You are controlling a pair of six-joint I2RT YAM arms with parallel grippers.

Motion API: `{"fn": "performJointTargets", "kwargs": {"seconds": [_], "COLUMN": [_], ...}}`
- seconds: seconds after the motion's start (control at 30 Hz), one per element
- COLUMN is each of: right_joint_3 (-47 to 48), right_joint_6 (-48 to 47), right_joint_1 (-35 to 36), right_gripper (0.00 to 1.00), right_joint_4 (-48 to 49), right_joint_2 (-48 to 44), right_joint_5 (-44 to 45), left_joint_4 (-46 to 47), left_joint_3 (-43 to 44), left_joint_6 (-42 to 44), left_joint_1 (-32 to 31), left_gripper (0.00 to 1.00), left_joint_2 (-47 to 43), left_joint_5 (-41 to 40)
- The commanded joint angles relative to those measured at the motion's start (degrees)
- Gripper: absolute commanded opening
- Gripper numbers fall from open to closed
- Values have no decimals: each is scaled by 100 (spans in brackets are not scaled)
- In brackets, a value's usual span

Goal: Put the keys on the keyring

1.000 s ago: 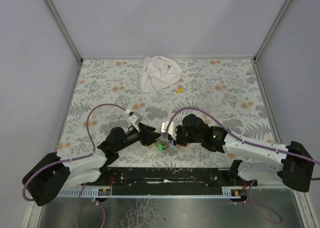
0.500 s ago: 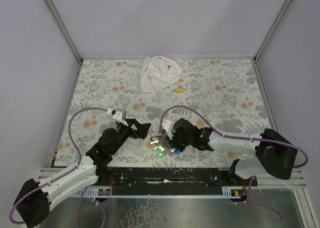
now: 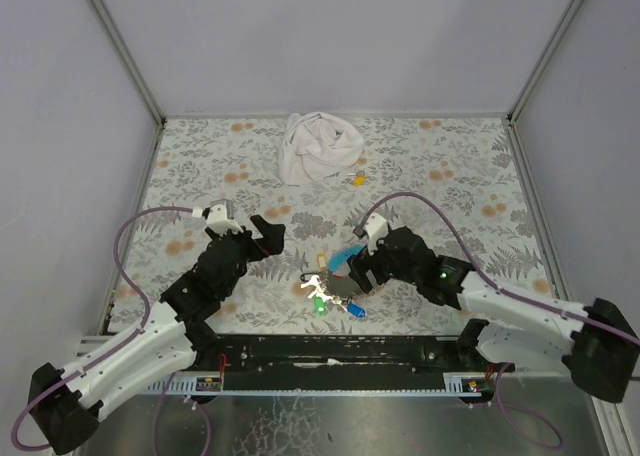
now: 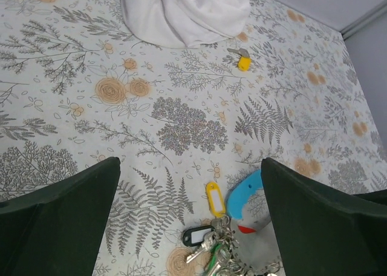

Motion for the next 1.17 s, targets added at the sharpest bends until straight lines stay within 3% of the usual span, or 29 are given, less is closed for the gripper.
{"fn": "performJointTargets", "kwargs": {"seconds": [0.0,0.27,0.5,1.13], "right_joint_3": [-148,-507,-1099,-1016], "right_joint_6": [178,156,83,11], "right_joint_1": [-66,-66,-70,-73], "right_gripper": [97,99,99,99], "right_joint_4": [-425,-946,-577,-550], "right_joint_2": [-1088,-3324,-4753,-4371], "right_joint_5": [1641,3225,3534,3239], "left_joint_4": [-1038,-2006,-2158,-2152], "left_joint_3": [617,1322,1517,1398], "left_joint_6": [-596,-584,-373,-261], "left_joint_1": [36,38,32,25], "left_gripper": [100,100,100,100], "left_joint_2": [76,-442,-1392,-1625], "left_joint_5": [-405,-354,-247,-387]}}
